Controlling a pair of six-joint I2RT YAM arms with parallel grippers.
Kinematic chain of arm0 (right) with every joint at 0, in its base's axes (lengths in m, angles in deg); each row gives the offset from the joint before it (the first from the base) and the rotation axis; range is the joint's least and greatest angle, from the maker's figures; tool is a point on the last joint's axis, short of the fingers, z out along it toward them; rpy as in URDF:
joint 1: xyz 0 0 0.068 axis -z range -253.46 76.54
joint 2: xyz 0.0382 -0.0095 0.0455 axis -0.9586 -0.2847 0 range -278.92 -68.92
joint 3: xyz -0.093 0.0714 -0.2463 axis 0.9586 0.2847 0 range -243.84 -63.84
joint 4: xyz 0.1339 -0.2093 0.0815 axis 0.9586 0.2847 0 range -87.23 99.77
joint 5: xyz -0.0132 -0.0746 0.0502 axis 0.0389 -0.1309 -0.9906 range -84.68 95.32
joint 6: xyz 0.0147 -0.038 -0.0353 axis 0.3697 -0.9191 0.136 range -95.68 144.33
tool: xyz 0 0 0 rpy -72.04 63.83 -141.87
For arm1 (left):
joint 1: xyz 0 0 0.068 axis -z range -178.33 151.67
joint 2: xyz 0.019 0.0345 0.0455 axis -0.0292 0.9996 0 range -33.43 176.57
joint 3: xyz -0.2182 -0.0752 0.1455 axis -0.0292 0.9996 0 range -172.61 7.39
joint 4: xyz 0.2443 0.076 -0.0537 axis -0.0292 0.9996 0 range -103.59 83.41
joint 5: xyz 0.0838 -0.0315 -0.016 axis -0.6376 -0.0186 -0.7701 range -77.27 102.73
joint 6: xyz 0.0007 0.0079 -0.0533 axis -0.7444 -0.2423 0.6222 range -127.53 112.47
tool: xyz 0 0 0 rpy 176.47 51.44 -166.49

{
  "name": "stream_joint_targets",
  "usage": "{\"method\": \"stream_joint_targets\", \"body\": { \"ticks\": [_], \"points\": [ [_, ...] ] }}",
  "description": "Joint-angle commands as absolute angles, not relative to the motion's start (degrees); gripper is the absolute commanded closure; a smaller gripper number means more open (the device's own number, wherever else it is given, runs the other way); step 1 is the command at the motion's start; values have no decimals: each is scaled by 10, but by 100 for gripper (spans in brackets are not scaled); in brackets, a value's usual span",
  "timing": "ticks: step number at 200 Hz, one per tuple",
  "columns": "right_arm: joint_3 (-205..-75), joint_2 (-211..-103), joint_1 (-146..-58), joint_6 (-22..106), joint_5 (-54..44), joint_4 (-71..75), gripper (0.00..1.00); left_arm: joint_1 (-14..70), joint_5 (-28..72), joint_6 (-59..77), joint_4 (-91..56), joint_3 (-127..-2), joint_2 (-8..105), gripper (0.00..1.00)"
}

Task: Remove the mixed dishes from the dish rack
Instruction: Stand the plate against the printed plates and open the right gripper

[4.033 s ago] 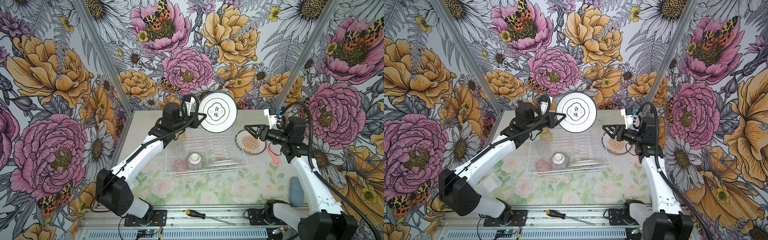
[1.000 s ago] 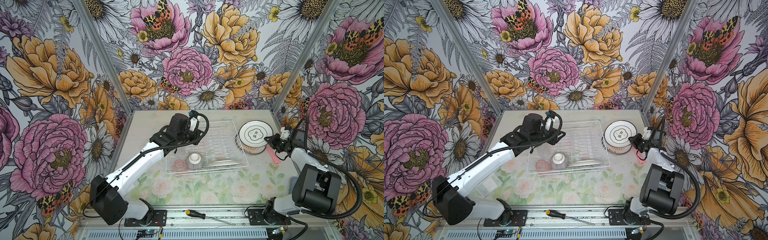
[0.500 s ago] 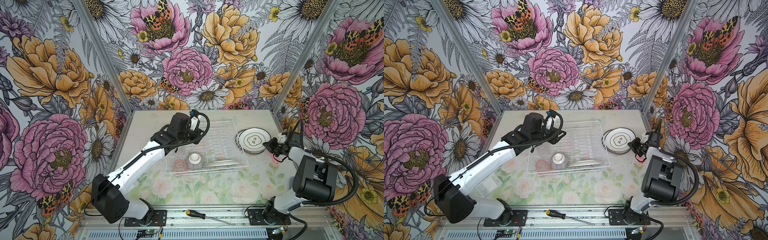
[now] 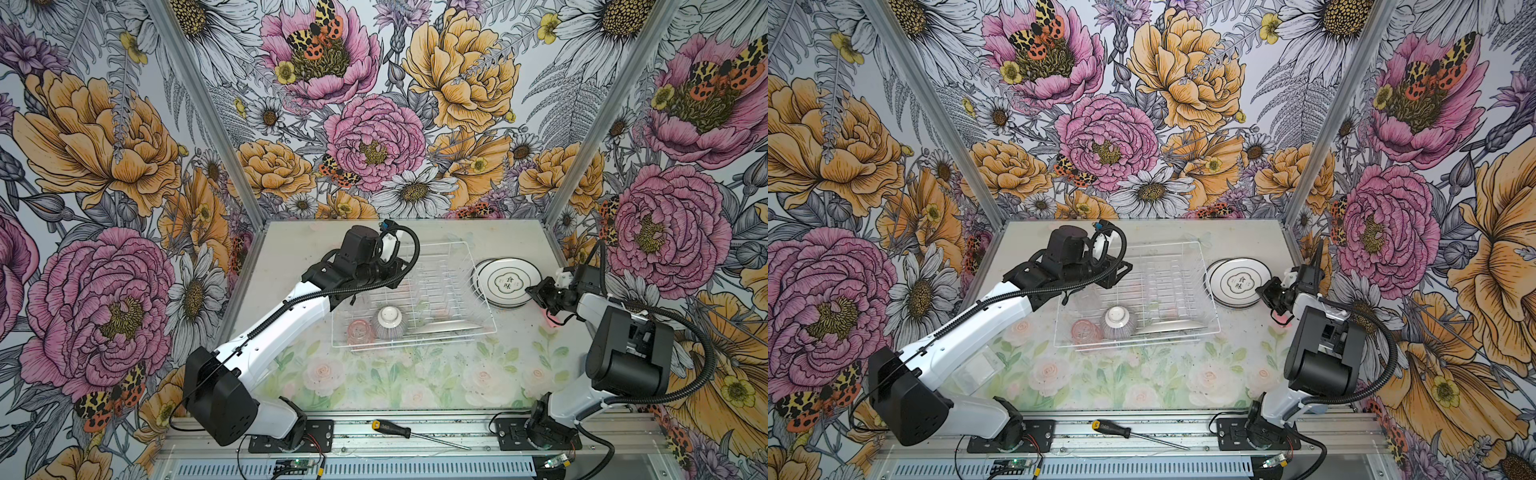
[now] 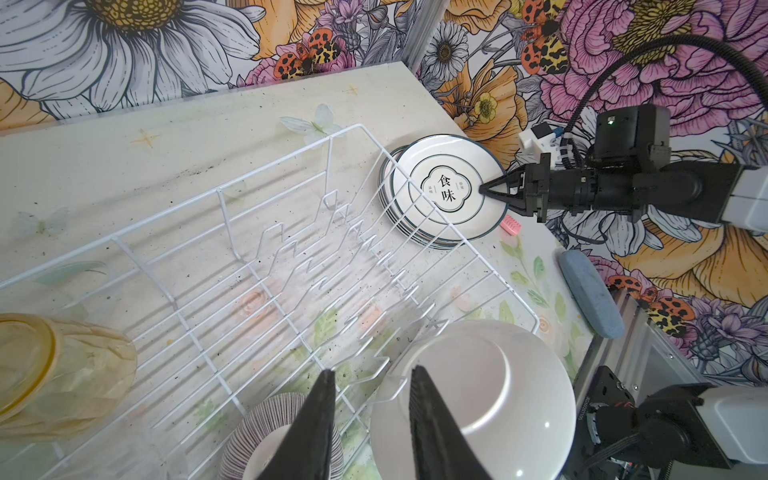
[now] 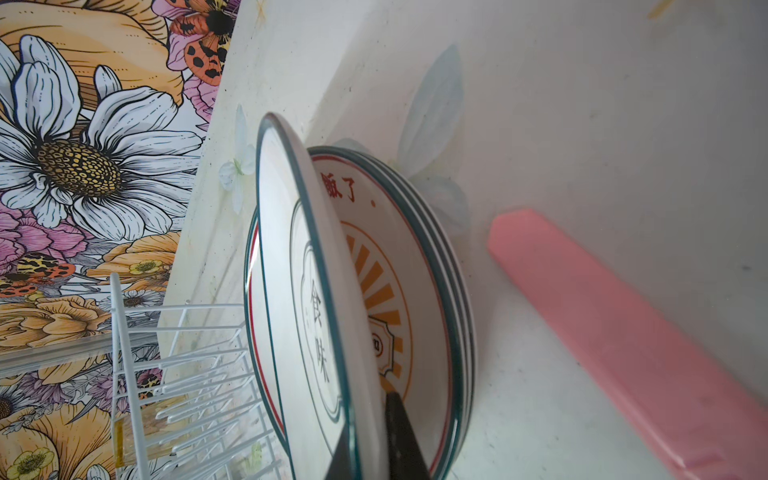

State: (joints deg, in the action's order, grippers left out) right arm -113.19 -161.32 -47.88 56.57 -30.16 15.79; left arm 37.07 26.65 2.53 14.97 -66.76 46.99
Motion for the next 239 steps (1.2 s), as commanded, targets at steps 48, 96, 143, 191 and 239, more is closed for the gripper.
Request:
{"method": "stream_joint_targets", "body": {
  "ticks": [48, 96, 143, 191, 239],
  "points": [
    [-1156, -1601, -481, 493, -230, 250, 94, 369, 274, 13, 149, -684, 473, 67],
    [-1161, -1600, -480, 477, -215, 275, 88, 368, 276, 11, 149, -682, 473, 67],
    [-1167, -1599, -481, 471, -210, 288, 82, 367, 277, 8, 150, -678, 472, 67],
    [-1168, -1595, -482, 466, -208, 296, 75, 367, 278, 8, 150, -675, 469, 67],
    [-1174, -1600, -483, 460, -204, 302, 55, 366, 278, 7, 149, -673, 468, 67]
  ]
}}
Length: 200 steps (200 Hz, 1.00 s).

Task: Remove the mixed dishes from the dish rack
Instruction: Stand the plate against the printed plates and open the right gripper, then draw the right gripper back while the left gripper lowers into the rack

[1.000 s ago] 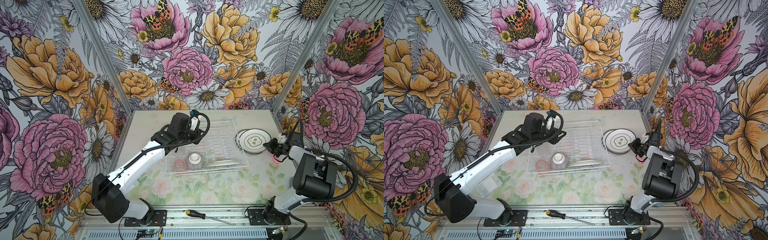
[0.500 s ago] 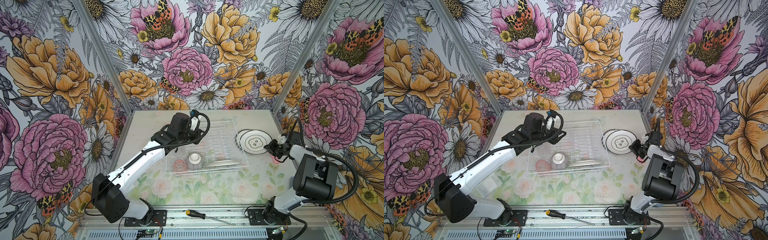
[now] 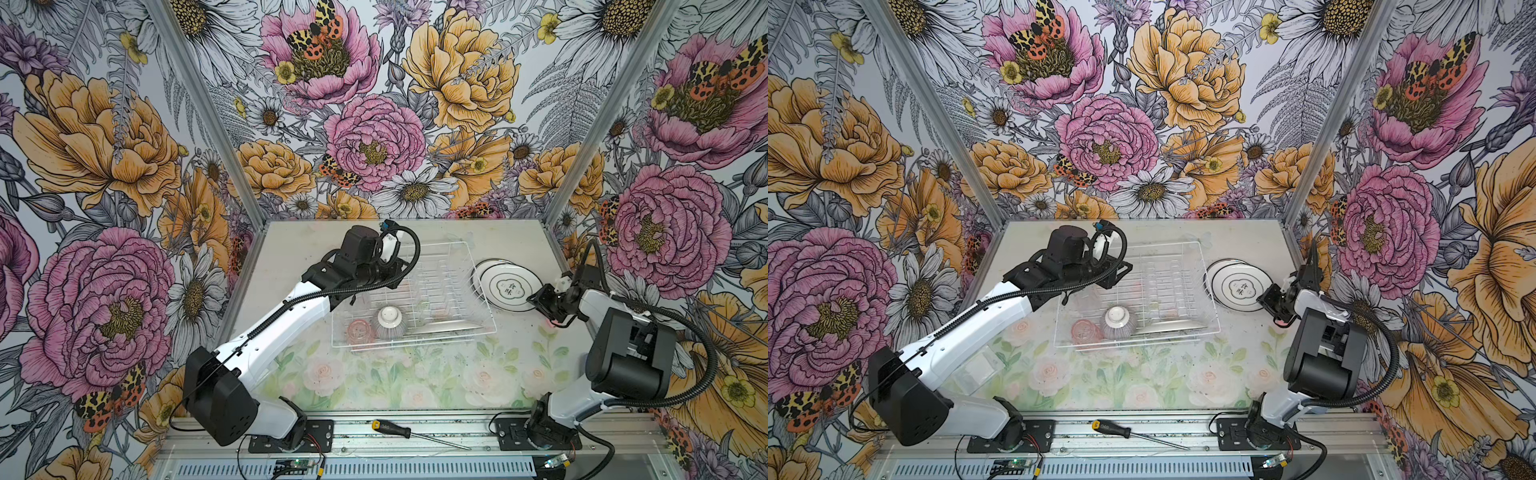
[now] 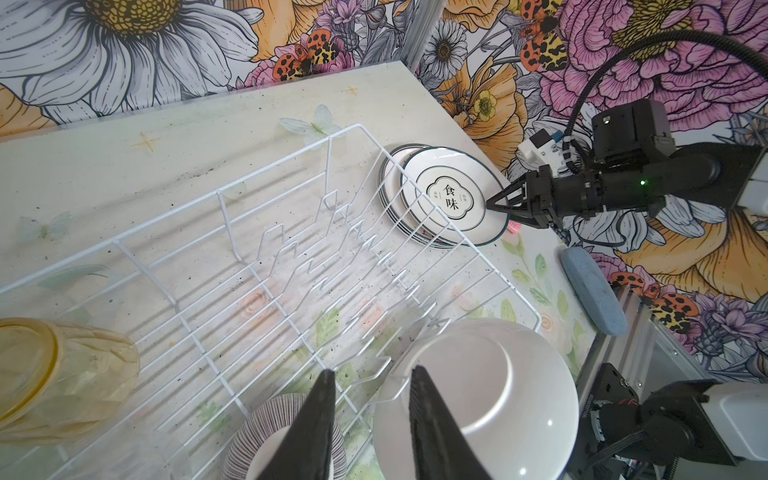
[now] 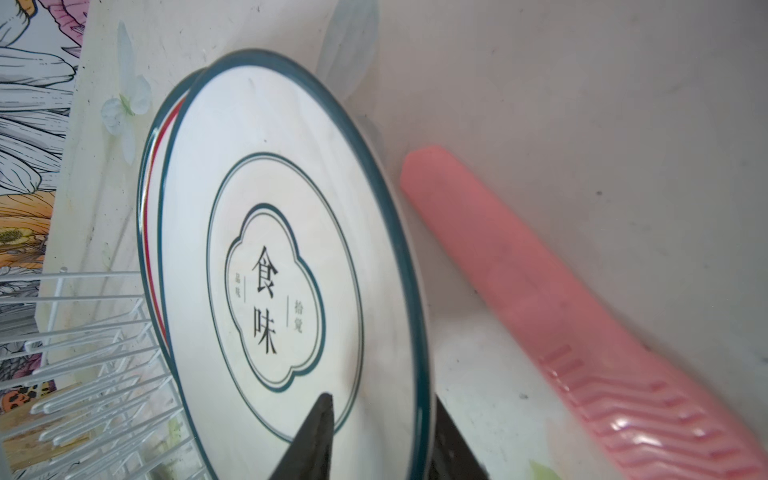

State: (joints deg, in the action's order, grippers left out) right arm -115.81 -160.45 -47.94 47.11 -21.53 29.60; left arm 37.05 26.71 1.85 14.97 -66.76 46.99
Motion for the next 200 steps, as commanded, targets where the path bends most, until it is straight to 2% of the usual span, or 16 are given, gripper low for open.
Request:
{"method": "stream_joint_targets", "body": {
  "ticks": [1, 111, 200],
  "points": [
    [-1174, -1600, -484, 460, -204, 302, 55, 366, 277, 7, 149, -673, 468, 67],
    [-1203, -1623, -519, 462, -164, 310, 32, 364, 269, 2, 153, -662, 463, 67],
    [-1217, -1623, -541, 467, -136, 313, 23, 365, 258, -7, 164, -663, 463, 66]
  ]
}}
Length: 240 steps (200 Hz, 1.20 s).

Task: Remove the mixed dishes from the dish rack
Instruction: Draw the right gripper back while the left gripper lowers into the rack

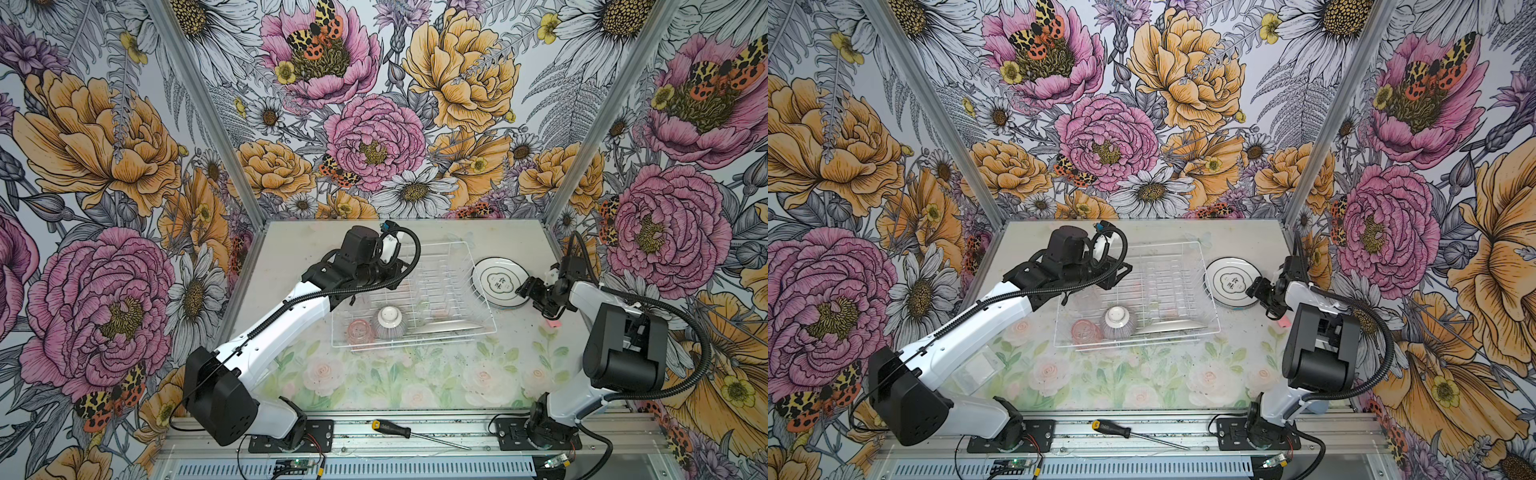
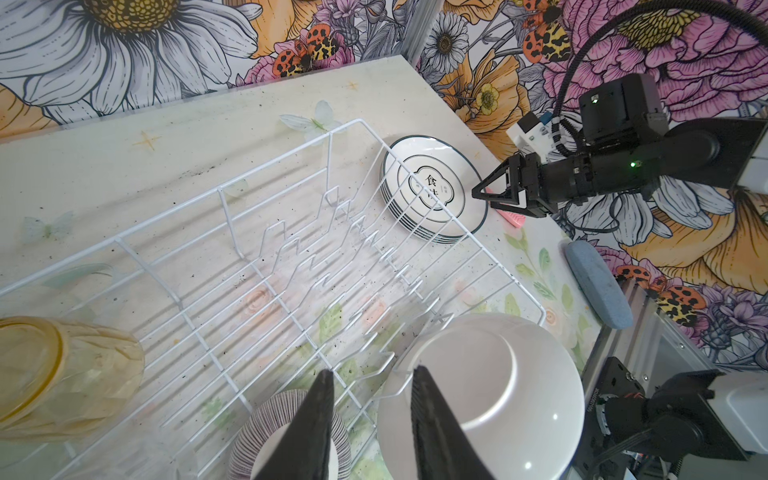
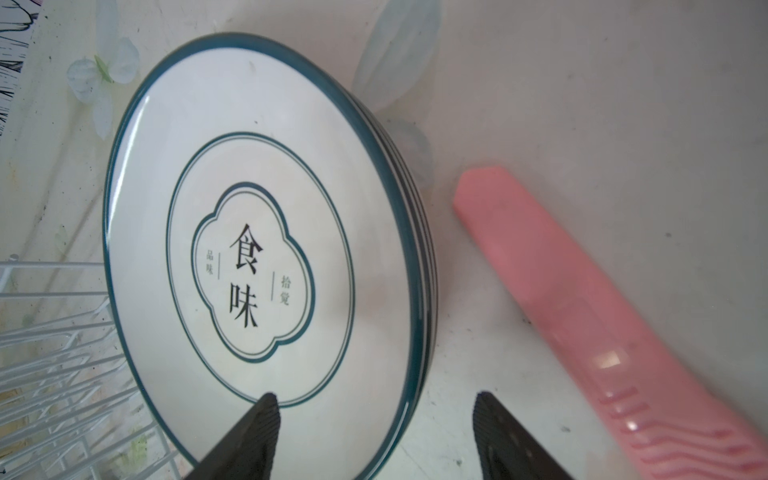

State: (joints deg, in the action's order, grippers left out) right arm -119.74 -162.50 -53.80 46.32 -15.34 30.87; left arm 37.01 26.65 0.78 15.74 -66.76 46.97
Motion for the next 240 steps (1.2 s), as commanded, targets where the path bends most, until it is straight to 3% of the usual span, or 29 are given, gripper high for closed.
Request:
{"method": "stream_joint_targets", "body": {
  "ticks": [1, 133, 154, 189, 240],
  "points": [
    [-1217, -1622, -541, 468, -136, 313, 22, 365, 258, -7, 164, -663, 463, 66],
    [-1230, -1580, -547, 450, -92, 362, 18, 379, 209, -50, 211, -690, 477, 66],
    [-1235, -1562, -551, 453, -98, 364, 18, 430, 167, -107, 239, -710, 477, 66],
    [-1256, -1507, -566, 447, -115, 399, 19, 587, 67, -242, 301, -740, 470, 64],
    [-1299, -1386, -637, 437, -105, 463, 19, 697, 26, -257, 397, -796, 520, 63]
  ]
}}
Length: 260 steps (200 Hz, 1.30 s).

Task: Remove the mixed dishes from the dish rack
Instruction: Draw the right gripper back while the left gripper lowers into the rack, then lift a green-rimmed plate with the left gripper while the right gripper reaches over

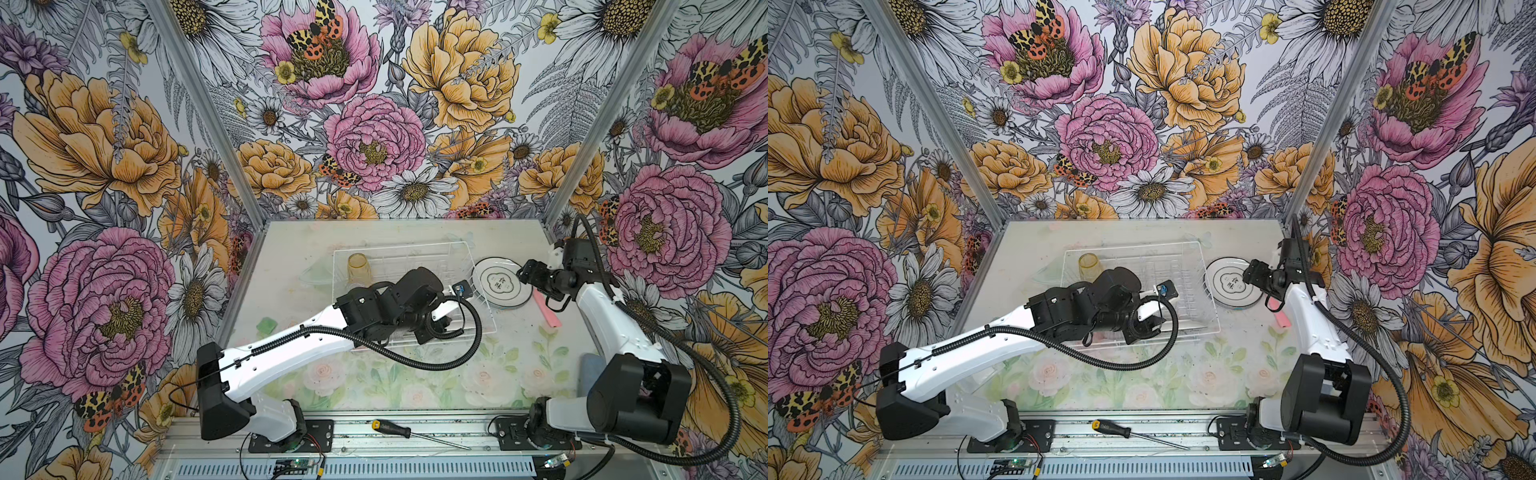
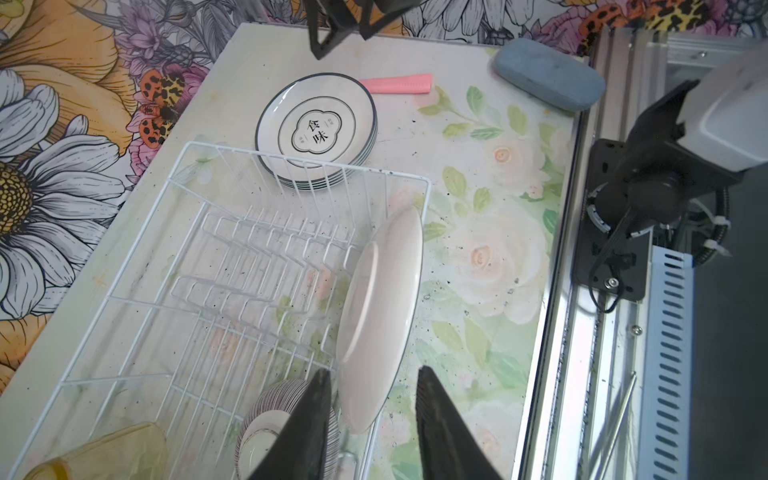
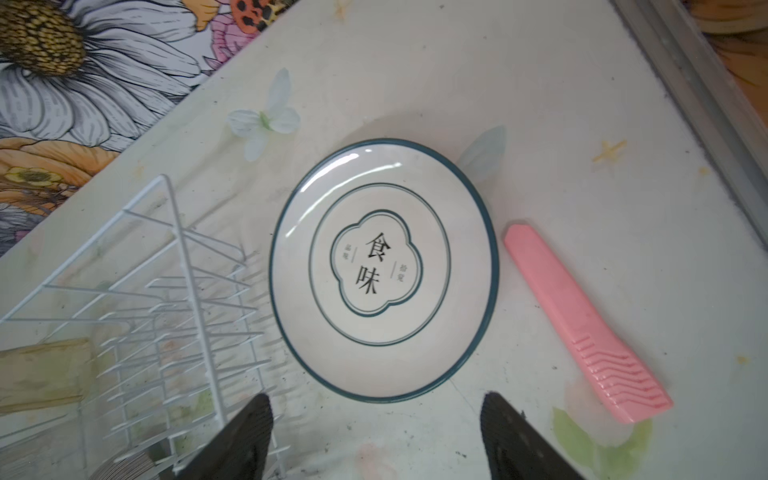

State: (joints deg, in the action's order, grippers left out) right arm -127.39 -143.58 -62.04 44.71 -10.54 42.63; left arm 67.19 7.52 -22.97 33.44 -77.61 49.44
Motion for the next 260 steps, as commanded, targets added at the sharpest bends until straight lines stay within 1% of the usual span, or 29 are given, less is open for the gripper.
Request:
{"method": "stream_joint_targets", "body": {
  "ticks": [1, 32, 38, 62, 99, 144, 194, 218, 222, 235, 260],
  "points": [
    [-1300, -1384, -638, 438, -106, 464, 19, 699, 25, -256, 397, -796, 521, 63],
    [-1303, -1347, -664, 441, -108, 477, 19, 732, 11, -257, 411, -809, 560, 62],
    [-1302, -1343, -668, 442, -109, 479, 19, 733, -8, -257, 414, -814, 570, 62],
    [-1300, -1333, -677, 444, -109, 481, 19, 733, -23, -259, 420, -831, 605, 62],
    [-1301, -1330, -684, 446, -111, 480, 20, 727, -77, -280, 420, -858, 647, 62],
    [-1295, -1330, -688, 446, -110, 480, 20, 717, -94, -291, 424, -868, 682, 63],
    [-1296, -1341, -688, 443, -109, 479, 20, 694, -106, -290, 423, -882, 701, 68],
    [-1296, -1345, -688, 442, -108, 478, 20, 689, -116, -290, 422, -888, 703, 73],
    [-1296, -1345, -689, 441, -108, 478, 20, 689, -119, -290, 423, -890, 722, 74],
    [-1296, -1347, -688, 440, -108, 478, 20, 689, -127, -291, 423, -893, 729, 77],
    [-1295, -1346, -688, 437, -108, 478, 20, 688, -152, -289, 420, -900, 738, 81]
  ]
}}
